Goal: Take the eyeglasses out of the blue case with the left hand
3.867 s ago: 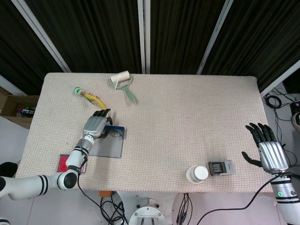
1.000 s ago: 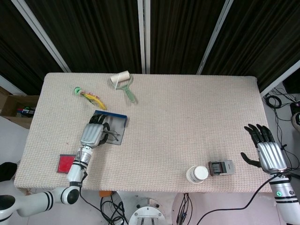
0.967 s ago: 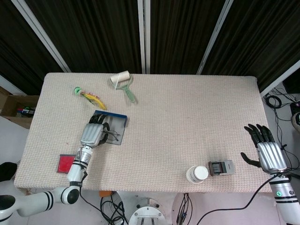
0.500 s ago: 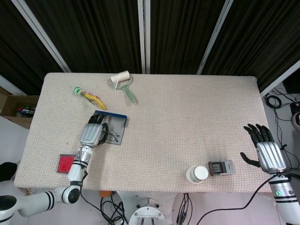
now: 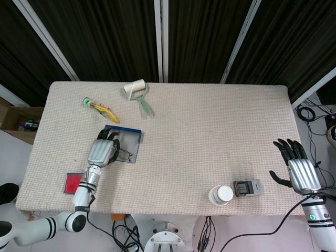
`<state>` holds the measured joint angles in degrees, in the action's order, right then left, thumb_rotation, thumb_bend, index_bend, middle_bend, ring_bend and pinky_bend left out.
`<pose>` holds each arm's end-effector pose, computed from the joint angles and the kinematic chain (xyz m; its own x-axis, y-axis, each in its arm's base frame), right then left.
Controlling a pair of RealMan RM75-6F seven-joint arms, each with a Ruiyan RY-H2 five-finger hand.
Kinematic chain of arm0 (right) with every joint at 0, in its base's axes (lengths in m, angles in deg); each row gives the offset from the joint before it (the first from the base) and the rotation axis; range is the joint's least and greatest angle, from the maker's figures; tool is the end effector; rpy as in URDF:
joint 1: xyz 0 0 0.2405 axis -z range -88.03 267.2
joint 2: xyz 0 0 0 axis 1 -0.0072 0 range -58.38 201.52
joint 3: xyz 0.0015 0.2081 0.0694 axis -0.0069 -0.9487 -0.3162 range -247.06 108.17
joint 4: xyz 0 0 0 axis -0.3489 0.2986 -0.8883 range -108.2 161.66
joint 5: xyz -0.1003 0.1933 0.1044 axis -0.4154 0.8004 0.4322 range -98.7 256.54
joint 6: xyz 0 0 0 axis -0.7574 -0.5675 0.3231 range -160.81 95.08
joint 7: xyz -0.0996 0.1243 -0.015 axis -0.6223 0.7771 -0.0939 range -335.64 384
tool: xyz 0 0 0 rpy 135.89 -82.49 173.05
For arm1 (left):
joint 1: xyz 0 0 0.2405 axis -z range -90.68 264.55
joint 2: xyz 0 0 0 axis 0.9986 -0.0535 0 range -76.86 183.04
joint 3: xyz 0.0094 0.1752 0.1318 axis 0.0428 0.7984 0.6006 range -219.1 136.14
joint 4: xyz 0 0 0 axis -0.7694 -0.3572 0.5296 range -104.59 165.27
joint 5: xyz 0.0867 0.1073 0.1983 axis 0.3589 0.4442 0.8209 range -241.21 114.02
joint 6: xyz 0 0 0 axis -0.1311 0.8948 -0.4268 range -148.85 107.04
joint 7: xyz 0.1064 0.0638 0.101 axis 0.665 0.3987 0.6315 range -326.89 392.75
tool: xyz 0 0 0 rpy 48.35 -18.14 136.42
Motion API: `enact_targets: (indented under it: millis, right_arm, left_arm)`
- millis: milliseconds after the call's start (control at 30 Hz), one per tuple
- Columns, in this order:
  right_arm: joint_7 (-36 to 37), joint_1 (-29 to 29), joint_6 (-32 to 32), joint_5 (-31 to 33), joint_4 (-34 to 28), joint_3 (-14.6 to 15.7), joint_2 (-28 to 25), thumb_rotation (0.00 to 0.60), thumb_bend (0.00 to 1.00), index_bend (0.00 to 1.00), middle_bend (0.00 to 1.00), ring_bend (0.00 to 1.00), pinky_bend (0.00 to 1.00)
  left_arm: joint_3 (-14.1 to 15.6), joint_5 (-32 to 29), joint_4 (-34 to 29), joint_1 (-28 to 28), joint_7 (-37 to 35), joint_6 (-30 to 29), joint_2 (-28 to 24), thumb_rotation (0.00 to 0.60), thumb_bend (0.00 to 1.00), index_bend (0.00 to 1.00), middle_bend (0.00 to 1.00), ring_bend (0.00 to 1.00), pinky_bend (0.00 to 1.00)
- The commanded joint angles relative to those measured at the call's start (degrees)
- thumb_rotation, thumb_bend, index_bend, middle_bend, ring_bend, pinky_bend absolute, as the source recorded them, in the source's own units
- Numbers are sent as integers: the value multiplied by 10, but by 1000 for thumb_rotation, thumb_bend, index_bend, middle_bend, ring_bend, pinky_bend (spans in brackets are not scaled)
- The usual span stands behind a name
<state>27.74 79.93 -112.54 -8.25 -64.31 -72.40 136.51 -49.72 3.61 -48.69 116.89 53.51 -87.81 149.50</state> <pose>-0.2791 -0.2209 0.0974 0.3543 -0.0664 0.9328 -0.9323 -0.1017 0.3470 -0.1737 0.3026 -0.0606 0.3871 0.1851 0.9032 0.9171 -0.1781 -0.3566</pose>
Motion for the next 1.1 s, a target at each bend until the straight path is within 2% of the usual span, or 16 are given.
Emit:
enact_targets:
  millis: [33, 300, 500, 700, 733, 867, 900, 967, 1100]
  right_arm:
    - [1, 0, -1, -1, 1, 0, 0, 600, 176, 130, 111, 0, 62]
    - [6, 1, -1, -1, 4, 1, 2, 600, 176, 130, 111, 0, 62]
    - [8, 4, -4, -1, 6, 3, 0, 600, 176, 129, 111, 0, 62]
    - [12, 7, -5, 0, 10, 4, -1, 600, 176, 130, 111, 0, 62]
    - [13, 8, -6, 1, 10, 4, -1, 600, 176, 130, 111, 0, 62]
    - [16, 10, -8, 1, 12, 4, -2, 600, 176, 130, 111, 0, 62]
    - [17, 11, -8, 1, 13, 4, -2, 600, 176, 130, 111, 0, 62]
    - [18, 11, -9, 1, 13, 4, -2, 600, 176, 129, 111, 0, 62]
    - [20, 11, -11, -1, 14, 4, -2, 600, 176, 130, 111, 0, 62]
  left_arm:
    - [17, 35, -45, -13, 14, -31, -26, 600, 447, 636, 193, 22, 94]
    - [57, 101, -132, -15, 44, -38, -49, 600, 444, 635, 188, 22, 94]
    - [74, 138, -150, 3, 68, -11, -26, 600, 444, 633, 188, 22, 94]
    - [73, 139, -144, 27, 97, 30, 12, 600, 438, 619, 181, 22, 94]
    - [72, 136, -144, 30, 102, 35, 17, 600, 433, 588, 173, 22, 94]
    - [59, 120, -149, 35, 108, 42, 23, 600, 357, 288, 126, 22, 94]
    - [55, 119, -152, 34, 106, 38, 21, 600, 343, 244, 123, 22, 94]
    - [48, 119, -158, 30, 102, 26, 12, 600, 321, 197, 122, 22, 94]
    - [22, 103, -176, 10, 96, -20, -23, 600, 295, 194, 122, 22, 94]
